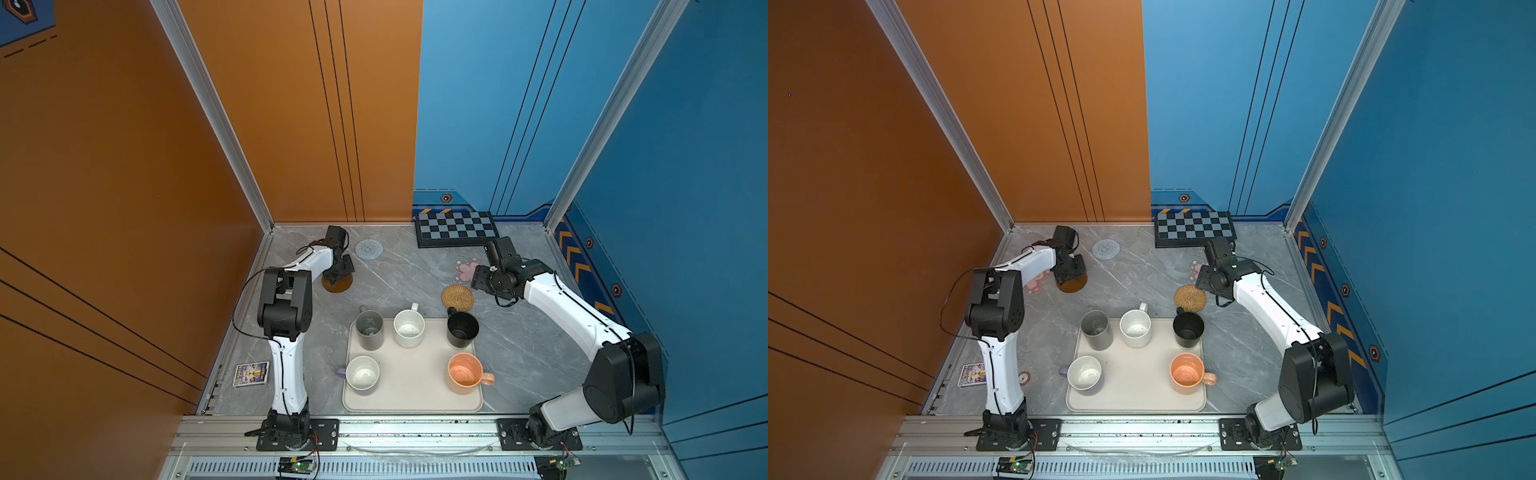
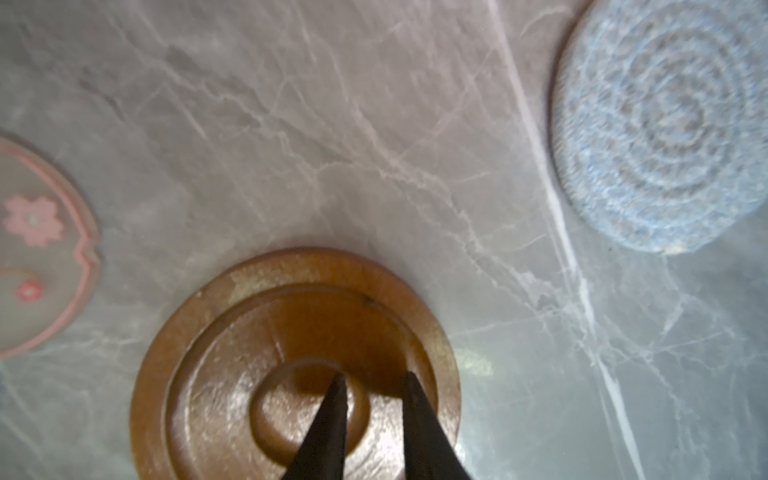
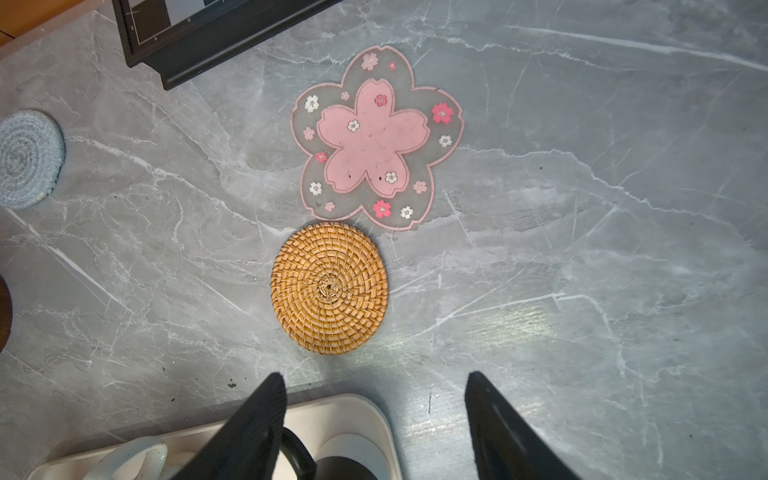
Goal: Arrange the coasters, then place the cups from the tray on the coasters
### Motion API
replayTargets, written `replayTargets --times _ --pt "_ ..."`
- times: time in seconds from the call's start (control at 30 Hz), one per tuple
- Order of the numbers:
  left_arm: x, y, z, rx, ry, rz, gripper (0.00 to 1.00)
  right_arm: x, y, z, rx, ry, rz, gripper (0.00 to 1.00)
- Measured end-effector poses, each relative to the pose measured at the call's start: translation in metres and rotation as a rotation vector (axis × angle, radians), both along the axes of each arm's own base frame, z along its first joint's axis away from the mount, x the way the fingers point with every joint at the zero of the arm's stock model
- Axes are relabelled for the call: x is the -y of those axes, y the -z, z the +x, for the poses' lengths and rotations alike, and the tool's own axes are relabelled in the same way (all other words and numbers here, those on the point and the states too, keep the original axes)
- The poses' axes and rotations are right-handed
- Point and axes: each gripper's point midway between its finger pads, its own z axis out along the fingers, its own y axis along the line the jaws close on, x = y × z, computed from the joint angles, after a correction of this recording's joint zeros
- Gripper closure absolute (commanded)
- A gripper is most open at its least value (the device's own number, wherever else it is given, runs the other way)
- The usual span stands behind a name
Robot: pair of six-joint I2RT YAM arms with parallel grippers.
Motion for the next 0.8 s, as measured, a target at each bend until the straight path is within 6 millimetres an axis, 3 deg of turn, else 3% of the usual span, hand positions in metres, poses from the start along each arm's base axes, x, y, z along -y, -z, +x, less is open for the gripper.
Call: replayTargets --times 0.07,0.17,0.33,0.43,0.53,0.8 --pt "0.004 -0.006 -0.011 -0.007 0.014 -0.005 0.67 -0.001 0.0 0.0 0.0 -0.004 0.0 0.29" --pt "0.018 -0.04 -0.023 0.038 0.058 -0.013 0.63 -0.006 0.002 -0.002 -0.005 -0.016 -0.002 0.3" --pt "0.035 -0.144 -0.029 0.263 0.1 -0.075 0.6 -0.014 0.016 -0.003 -0.04 -0.039 -0.015 0.32" --pt "0.029 -0.184 -0.037 0.347 0.091 -0.099 0.59 -0.021 0.03 -0.004 -0.076 -0.062 -0.031 0.34" --pt "0.023 -0.188 -0.046 0.354 0.08 -0.107 0.59 -0.027 0.049 -0.005 -0.123 -0.086 -0.052 0.4" --pt "0.013 -0.141 -0.078 0.207 0.057 -0.115 0.59 -0.043 0.096 0.007 -0.211 -0.134 -0.087 0.51"
